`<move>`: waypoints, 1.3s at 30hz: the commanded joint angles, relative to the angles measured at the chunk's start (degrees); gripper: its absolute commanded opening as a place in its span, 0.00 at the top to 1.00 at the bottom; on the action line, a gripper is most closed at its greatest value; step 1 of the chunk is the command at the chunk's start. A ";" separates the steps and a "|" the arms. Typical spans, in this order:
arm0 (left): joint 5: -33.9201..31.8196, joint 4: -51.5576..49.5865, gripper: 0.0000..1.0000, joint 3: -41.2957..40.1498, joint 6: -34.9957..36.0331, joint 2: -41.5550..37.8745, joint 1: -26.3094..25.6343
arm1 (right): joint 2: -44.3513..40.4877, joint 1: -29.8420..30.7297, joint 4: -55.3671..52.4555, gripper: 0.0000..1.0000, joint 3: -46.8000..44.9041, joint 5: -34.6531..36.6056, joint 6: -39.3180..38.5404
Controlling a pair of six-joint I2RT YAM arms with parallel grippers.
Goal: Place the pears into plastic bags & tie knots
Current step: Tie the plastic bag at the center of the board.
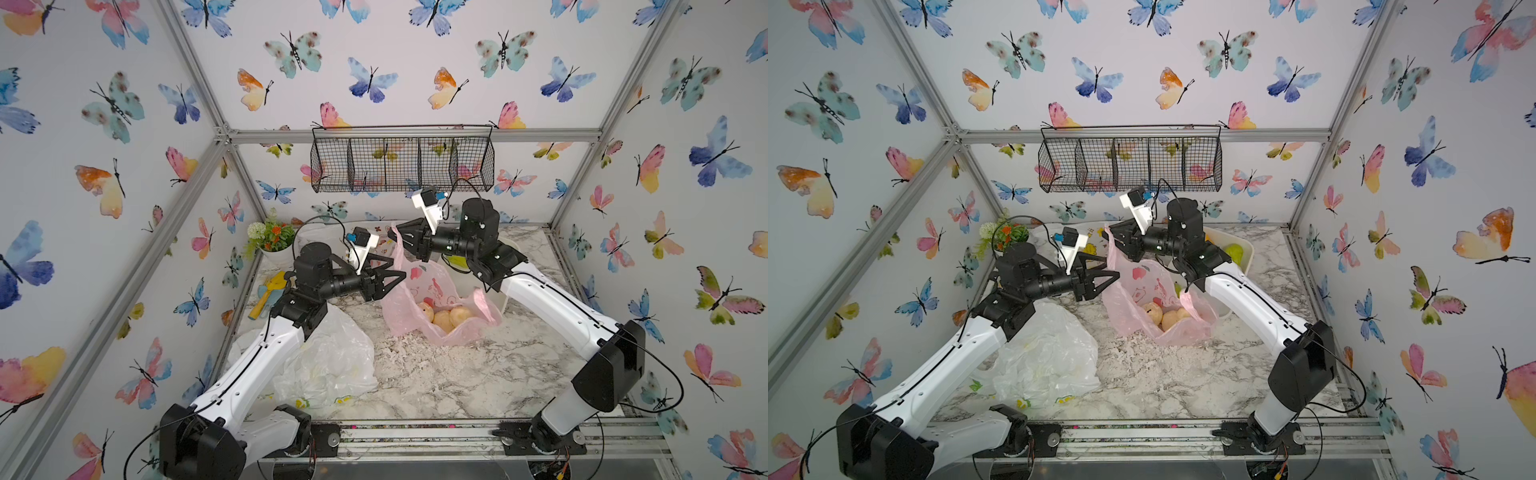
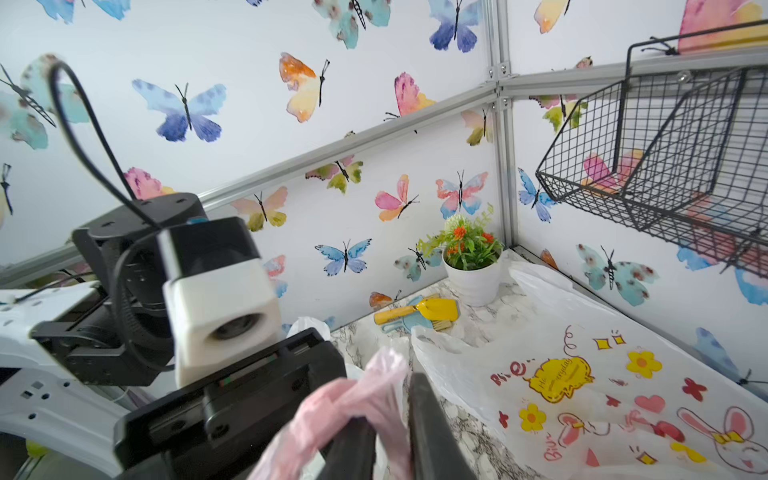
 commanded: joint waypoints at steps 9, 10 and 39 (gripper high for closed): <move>3.18 29.87 0.00 -9.03 -9.30 -1.21 2.42 | -2.45 0.00 4.60 0.84 -2.92 -4.82 8.30; 5.11 33.83 0.01 -9.04 -11.21 0.38 2.38 | -2.63 0.04 4.19 0.84 -3.09 -5.29 8.29; 11.29 62.36 1.00 -8.20 -31.46 18.63 1.42 | 2.12 -3.28 -2.26 0.48 3.54 -14.86 9.07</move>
